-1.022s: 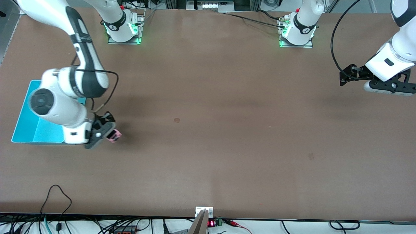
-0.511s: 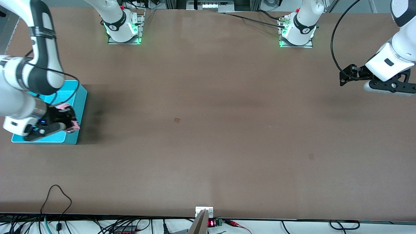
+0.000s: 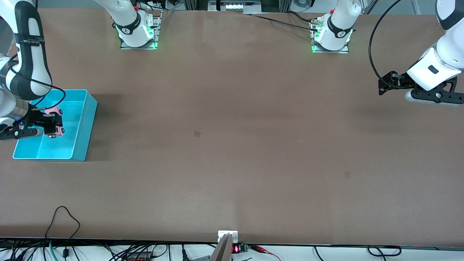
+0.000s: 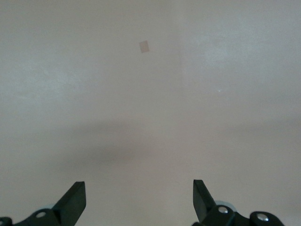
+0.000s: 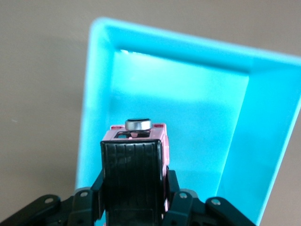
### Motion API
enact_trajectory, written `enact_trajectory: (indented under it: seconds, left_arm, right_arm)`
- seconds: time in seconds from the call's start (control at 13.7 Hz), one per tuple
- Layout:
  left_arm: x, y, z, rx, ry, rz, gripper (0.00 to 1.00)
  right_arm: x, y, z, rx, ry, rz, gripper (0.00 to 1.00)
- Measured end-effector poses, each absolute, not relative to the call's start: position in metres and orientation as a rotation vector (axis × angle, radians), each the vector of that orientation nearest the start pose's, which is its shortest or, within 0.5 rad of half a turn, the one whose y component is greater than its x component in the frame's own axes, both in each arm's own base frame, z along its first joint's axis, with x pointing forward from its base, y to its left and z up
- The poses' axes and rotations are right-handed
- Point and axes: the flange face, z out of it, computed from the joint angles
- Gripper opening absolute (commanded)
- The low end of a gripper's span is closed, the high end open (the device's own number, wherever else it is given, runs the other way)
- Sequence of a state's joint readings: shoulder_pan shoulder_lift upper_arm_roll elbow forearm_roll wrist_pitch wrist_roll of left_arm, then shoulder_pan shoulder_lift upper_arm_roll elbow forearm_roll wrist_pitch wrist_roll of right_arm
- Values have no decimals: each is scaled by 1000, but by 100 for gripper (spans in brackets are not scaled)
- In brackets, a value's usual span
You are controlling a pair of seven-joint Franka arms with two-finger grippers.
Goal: Wind and store pink jeep toy
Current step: 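Lift the jeep with the right gripper and carry it over the blue bin, then lower the jeep into the blue bin and open the right gripper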
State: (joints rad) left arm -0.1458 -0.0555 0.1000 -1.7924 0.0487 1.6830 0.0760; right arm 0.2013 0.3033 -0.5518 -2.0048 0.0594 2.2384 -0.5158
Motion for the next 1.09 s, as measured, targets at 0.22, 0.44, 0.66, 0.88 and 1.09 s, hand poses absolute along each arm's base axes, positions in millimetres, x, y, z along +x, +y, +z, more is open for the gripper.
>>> enact_trajectory:
  seconds: [0.22, 0.44, 0.66, 0.88, 1.09]
  left_arm:
    - [539, -19, 559, -3092, 200, 86, 100]
    - [539, -19, 559, -3092, 200, 87, 100]
    - [539, -19, 559, -3092, 200, 87, 100]
    - [539, -19, 559, -3092, 200, 88, 100]
    - [539, -19, 559, -3092, 201, 88, 100]
  right_arm:
    - [529, -219, 290, -3235, -144, 102, 0]
    - [511, -225, 265, -3237, -111, 121, 0]
    - [507, -229, 248, -3241, -77, 134, 7]
    - [505, -230, 227, -3239, -35, 150, 29]
    - [503, -230, 212, -3204, -4, 145, 84]
